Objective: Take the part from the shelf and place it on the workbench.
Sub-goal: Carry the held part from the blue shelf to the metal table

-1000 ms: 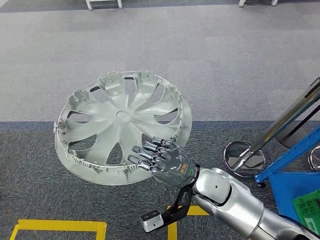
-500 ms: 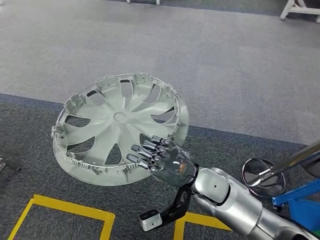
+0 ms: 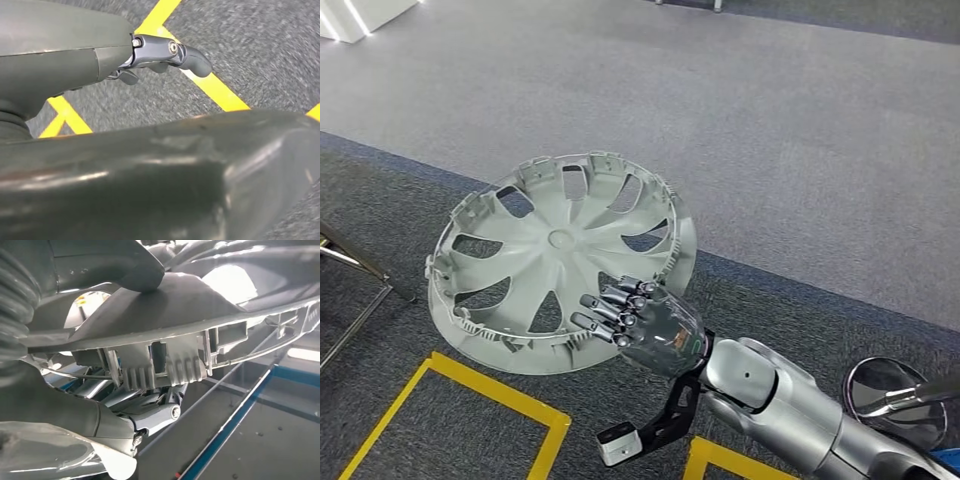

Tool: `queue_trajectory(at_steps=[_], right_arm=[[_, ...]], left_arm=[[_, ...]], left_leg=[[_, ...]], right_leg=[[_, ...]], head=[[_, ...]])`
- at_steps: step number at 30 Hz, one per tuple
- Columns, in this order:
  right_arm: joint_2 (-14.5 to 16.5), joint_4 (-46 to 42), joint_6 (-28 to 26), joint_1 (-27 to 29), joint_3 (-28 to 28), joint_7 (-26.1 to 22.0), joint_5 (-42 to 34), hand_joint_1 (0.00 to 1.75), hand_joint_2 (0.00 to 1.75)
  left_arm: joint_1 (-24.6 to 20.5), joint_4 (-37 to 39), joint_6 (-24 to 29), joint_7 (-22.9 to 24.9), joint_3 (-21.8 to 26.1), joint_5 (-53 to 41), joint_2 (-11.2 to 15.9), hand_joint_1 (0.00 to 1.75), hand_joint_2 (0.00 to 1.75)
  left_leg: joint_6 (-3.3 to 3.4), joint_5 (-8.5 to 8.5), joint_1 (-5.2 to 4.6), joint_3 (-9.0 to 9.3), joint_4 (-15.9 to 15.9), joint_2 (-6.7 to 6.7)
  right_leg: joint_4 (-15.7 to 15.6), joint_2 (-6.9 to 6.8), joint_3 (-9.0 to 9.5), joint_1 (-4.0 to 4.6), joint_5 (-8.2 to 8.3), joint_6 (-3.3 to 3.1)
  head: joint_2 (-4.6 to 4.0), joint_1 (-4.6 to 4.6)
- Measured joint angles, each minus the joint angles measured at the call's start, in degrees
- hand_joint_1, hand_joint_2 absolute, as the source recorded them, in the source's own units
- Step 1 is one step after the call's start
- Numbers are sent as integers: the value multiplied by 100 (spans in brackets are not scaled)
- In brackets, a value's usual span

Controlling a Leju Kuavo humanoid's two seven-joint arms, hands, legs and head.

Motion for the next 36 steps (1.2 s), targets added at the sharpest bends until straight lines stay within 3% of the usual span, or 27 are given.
queue_trajectory(at_steps=[2,4,6,8,10,12,14,16,18,19,20,21,23,25,27,28,30,31,33,34,35,36], right_arm=[[-1,2,0,0,3,3,1,175,175],[-1,4,0,-2,13,4,2,175,175],[-1,4,0,-2,22,3,1,175,175],[-1,4,0,-3,25,3,2,175,175],[-1,4,0,-8,27,4,4,175,175],[3,3,0,-22,30,4,5,175,175],[8,1,0,-40,34,1,4,175,175],[9,-1,-1,-43,36,-2,3,175,175],[8,1,0,-38,39,-4,3,175,175],[8,1,-1,-38,43,-4,3,175,175],[8,2,0,-38,46,-5,4,175,175],[8,2,0,-39,49,-5,4,175,175],[8,2,-1,-46,50,-5,5,175,175],[8,2,-4,-57,52,-7,8,175,175],[9,2,-7,-73,61,-6,11,175,175],[10,3,-6,-80,66,-5,11,175,175],[11,4,-5,-85,76,-3,7,175,175],[11,4,-4,-85,81,-3,6,175,175],[10,9,-4,-85,93,-3,5,175,175],[10,13,-4,-85,104,-3,5,175,175],[10,17,-4,-85,116,-3,5,175,175],[10,19,-4,-85,127,-3,5,175,175]], left_arm=[[-16,1,-5,0,0,4,-4,0,0],[-14,2,-15,0,0,7,-5,0,0],[-5,3,-24,-2,1,7,3,0,0],[-11,3,-27,-3,1,7,10,0,0],[-21,3,-32,-6,0,7,11,0,0],[-10,3,-35,-9,0,7,13,0,0],[-3,3,-32,-11,1,8,20,0,0],[-25,3,-28,-14,2,8,27,0,0],[-37,3,-31,-18,2,2,27,0,0],[-35,3,-33,-20,2,-2,24,0,0],[-33,3,-34,-21,1,-7,22,0,0],[-33,3,-34,-22,1,-9,20,0,0],[-36,3,-34,-22,0,-10,18,0,0],[-27,3,-36,-26,1,-15,19,0,0],[0,4,-38,-30,1,-27,26,0,0],[10,4,-39,-31,0,-33,30,0,0],[2,5,-39,-31,0,-33,37,0,0],[-7,5,-40,-31,-1,-33,32,0,0],[-17,7,-42,-24,-2,-34,31,0,0],[-14,7,-43,-18,-2,-34,31,0,0],[-9,7,-43,-11,-1,-32,34,0,0],[-4,7,-43,-5,-1,-31,37,0,0]], left_leg=[[-47,-278,26,-332,679,221],[-69,-246,58,-451,892,268],[-59,106,68,-212,389,364],[-17,345,14,97,-236,597],[50,347,-45,197,-473,702],[126,340,-40,214,-521,589],[198,347,-8,262,-571,460],[251,345,10,282,-588,326],[275,336,2,287,-585,165],[277,333,-2,292,-584,77],[276,330,-3,301,-581,-12],[269,324,0,310,-574,-103],[235,307,8,301,-544,-268],[168,309,28,258,-530,-398],[97,321,47,235,-543,-480],[64,296,36,224,-512,-390],[-5,102,19,82,-182,-37],[-38,-53,22,-62,130,145],[-86,-308,59,-396,810,262],[-100,-305,71,-470,951,276],[-106,-198,79,-443,887,294],[-101,-4,79,-309,608,337]], right_leg=[[-4,-184,36,22,-31,-36],[-4,-357,74,28,-72,-41],[-4,-507,134,29,-120,-19],[0,-638,192,55,-177,31],[-12,-770,231,89,-219,94],[-40,-845,277,83,-262,162],[133,-580,219,51,-403,210],[775,-231,-122,36,-688,221],[1467,-146,-559,45,-866,220],[1564,-135,-673,49,-801,215],[1434,-120,-674,50,-626,203],[1091,-69,-565,46,-369,186],[363,174,-270,22,-18,148],[63,323,-111,18,30,118],[20,225,-61,26,33,79],[-3,158,-36,18,38,49],[-51,-3,23,4,37,-13],[-58,-82,45,13,25,-36],[-58,-255,80,26,-9,-59],[-58,-338,100,28,-30,-59],[-58,-420,128,28,-53,-52],[-58,-496,164,28,-78,-40]], head=[[-1,-14],[-1,-17],[0,-19],[0,-19],[-1,-12],[-1,-8],[-1,3],[-1,34],[-1,53],[-1,53],[-2,53],[-2,52],[-1,49],[-1,50],[-1,52],[-1,34],[-2,-4],[-2,-21],[-2,-18],[-1,-19],[-1,-20],[-1,-20]])
